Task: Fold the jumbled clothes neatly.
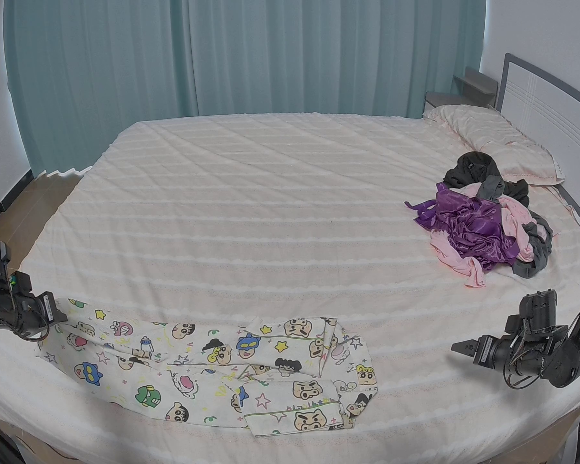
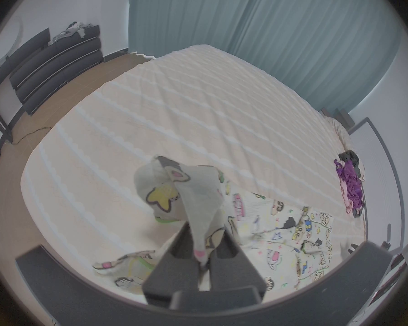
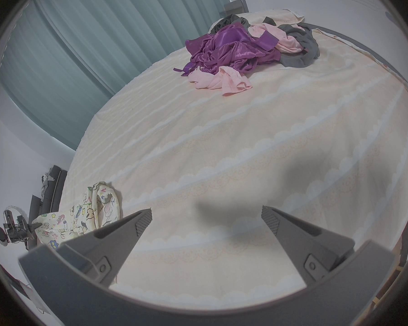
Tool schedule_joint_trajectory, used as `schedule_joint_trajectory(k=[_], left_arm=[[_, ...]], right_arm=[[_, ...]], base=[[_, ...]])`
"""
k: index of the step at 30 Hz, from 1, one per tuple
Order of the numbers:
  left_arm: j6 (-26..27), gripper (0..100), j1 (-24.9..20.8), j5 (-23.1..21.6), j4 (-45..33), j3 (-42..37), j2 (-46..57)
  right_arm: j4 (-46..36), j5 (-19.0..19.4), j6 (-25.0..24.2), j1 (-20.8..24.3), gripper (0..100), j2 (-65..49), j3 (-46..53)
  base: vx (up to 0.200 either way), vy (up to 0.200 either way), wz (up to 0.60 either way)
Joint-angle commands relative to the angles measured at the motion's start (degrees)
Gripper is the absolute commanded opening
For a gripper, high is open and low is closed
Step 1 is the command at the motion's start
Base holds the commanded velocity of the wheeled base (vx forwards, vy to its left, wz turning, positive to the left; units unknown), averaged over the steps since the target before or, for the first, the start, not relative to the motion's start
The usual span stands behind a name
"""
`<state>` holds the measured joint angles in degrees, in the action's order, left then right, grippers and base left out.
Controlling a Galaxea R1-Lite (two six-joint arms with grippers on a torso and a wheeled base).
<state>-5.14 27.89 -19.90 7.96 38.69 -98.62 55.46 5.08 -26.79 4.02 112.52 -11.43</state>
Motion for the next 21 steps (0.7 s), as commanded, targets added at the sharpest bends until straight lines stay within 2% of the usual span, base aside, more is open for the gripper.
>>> schedule_joint_trajectory(k=[1,3,4,5,11,13,14,16,17,18,20,21], left_arm=[[-7.42,0,-14.18,7.15,-3.39,-0.11,8.27],[-12.26,0,-20.77,11.02,-3.57,0.42,10.2],[-12.87,0,-21.83,11.72,-3.65,0.42,10.38],[-15.51,0,-27.8,16.12,-3.65,0.51,10.82],[-23.68,0,-47.93,29.91,-3.13,1.3,8.27],[-24.74,0,-51.71,31.76,-3.21,2.35,6.6],[-25.27,0,-55.31,33.43,-3.13,3.85,4.23],[-25.53,0,-57.16,34.05,-3.13,4.99,2.38],[-27.02,0,-60.76,34.75,-3.21,7.36,-0.78],[-27.2,0,-61.11,34.75,-3.21,7.54,-0.96],[-31.42,0,-65.69,36.42,-3.65,11.93,-4.65],[-31.77,0,-66.12,36.59,-3.74,12.37,-5.09]], right_arm=[[0.09,0.01,-0.01,0.02,100,-0.11,0.01],[0.09,-0.07,-0.01,0.02,100,-0.19,0.01],[0.09,0.01,-0.01,0.02,100,-0.19,0.01],[0.09,-0.07,-0.01,0.02,100,-0.46,-0.08],[0.09,0.01,-0.01,0.28,100,-1.6,0.01],[0.09,0.01,-0.01,0.37,100,-1.6,0.1],[0.09,0.01,-0.1,1.07,100,-1.6,0.27],[0.09,-0.07,-0.19,1.51,100,-1.6,0.27],[0.09,-0.07,-0.1,1.78,100,-1.69,0.36],[0.09,-0.07,-0.1,1.87,100,-1.69,0.36],[0.09,-0.07,-0.01,1.95,100,-1.69,0.36],[0.09,-0.07,-0.01,1.95,100,-1.69,0.36]], base=[[0.0,0.0,0.0],[0.0,0.0,0.0],[0.0,0.0,0.0],[0.0,0.0,0.0],[0.0,0.0,0.0],[0.0,0.0,0.0],[0.0,0.0,0.0],[0.0,0.0,0.0],[0.0,0.0,0.0],[0.0,0.0,0.0],[0.0,0.0,0.0],[0.0,0.0,0.0]])
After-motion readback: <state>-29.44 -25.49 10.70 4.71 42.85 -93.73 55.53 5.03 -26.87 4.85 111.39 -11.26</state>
